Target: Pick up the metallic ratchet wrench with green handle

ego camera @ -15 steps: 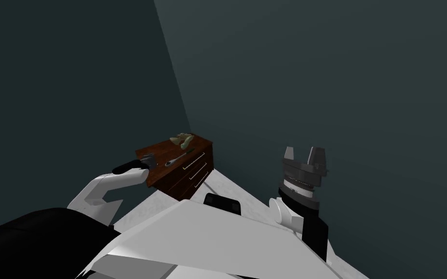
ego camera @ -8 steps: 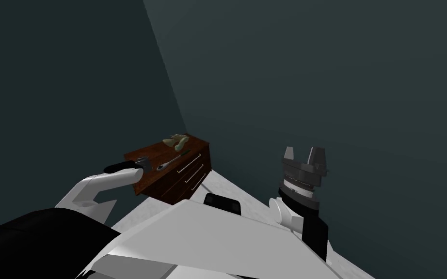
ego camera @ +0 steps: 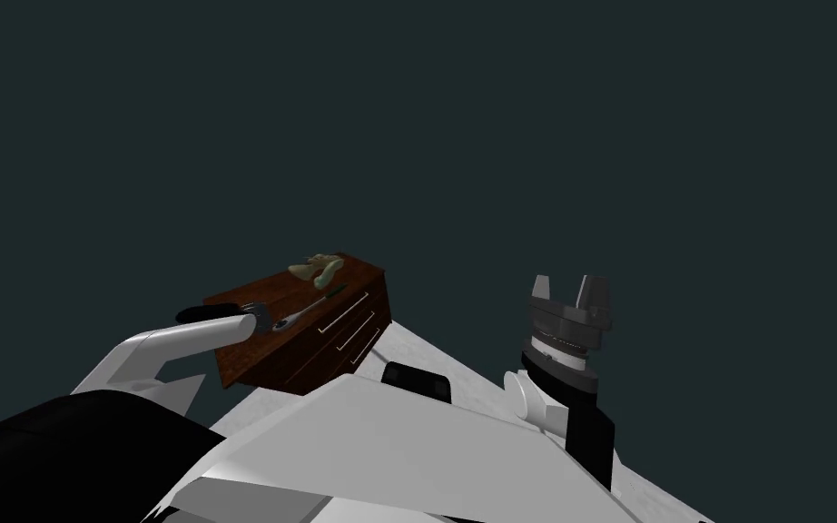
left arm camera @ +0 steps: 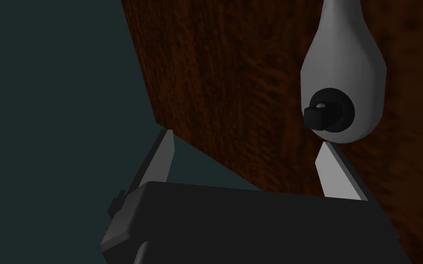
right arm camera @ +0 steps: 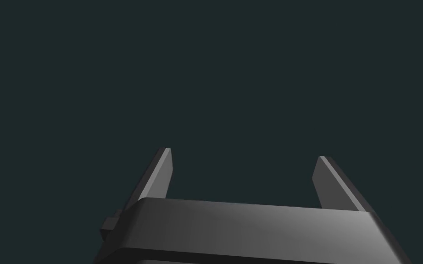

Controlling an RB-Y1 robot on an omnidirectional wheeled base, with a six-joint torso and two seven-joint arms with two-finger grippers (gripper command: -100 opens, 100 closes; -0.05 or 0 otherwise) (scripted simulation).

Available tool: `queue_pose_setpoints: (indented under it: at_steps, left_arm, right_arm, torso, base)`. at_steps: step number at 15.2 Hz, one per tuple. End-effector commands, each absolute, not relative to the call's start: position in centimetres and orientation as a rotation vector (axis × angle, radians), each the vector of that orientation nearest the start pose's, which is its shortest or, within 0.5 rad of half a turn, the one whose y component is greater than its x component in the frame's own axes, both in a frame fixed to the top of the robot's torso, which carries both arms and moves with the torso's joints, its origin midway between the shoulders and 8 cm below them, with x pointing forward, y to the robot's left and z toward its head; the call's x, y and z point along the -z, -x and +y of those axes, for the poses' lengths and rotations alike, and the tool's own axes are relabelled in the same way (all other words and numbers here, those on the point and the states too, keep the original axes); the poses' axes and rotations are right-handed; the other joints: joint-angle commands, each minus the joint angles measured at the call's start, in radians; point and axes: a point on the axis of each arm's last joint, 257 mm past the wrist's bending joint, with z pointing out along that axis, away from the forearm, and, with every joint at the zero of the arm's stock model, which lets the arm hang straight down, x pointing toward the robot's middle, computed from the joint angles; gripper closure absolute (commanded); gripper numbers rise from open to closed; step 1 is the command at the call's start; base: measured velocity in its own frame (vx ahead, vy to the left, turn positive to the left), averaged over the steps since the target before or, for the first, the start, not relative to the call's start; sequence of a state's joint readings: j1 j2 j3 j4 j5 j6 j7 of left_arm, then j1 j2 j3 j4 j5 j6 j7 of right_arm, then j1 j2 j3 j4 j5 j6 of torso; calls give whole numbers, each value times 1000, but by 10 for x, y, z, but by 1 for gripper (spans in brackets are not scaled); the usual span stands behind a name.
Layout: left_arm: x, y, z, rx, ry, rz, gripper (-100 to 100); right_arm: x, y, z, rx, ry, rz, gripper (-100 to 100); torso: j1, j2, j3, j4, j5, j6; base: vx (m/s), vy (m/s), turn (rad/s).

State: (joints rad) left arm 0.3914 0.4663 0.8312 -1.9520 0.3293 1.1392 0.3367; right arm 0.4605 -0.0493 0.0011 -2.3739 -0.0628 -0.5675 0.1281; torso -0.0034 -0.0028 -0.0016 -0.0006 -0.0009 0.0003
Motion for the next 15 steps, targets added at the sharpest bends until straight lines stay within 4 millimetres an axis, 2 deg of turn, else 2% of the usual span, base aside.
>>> queue_pose_setpoints:
  at_steps: [1,2,5,6,8,9,12,13,15]
  left_arm:
    - [240,-200,686,243,2213,675,-100]
    - [239,-190,693,244,2245,622,-100]
    - [247,-183,688,213,2287,624,-100]
    - [248,-171,692,206,2330,573,-100]
    - [253,-165,689,186,2358,574,-100]
    - [253,-156,693,186,2391,522,-100]
    - [259,-149,688,160,2426,523,-100]
    - [261,-138,689,153,2469,473,-100]
    - [264,-134,686,137,2490,473,-100]
  right_arm:
    - [-88,-311,-269,-1281,-463,500,0]
    - [-88,-311,-269,-1281,-463,500,0]
    - [-88,-311,-269,-1281,-463,501,0]
    - [-88,-311,-269,-1280,-463,501,0]
    - [-88,-311,-269,-1281,-463,501,0]
    - [-88,-311,-269,-1280,-463,501,0]
    - [-88,-311,-269,-1280,-463,501,0]
    - [-88,-311,-269,-1280,-463,501,0]
    - [-88,-311,-269,-1281,-463,501,0]
  torso:
    - [0,0,0,0,0,0]
    - [0,0,0,0,0,0]
    - [1,0,0,0,0,-1]
    - [1,1,0,0,0,-1]
    - [1,-1,0,0,0,0]
    - [1,0,0,0,0,0]
    - [2,0,0,0,0,0]
    - [2,1,0,0,1,-1]
    - [2,1,0,0,1,0]
  base:
    - [59,-22,-59]
    - [68,-20,-120]
    - [60,-19,-59]
    - [69,-19,-104]
    - [78,-15,-94]
    - [76,-8,-106]
    - [59,-3,-60]
    - [47,0,-89]
    - [59,5,-88]
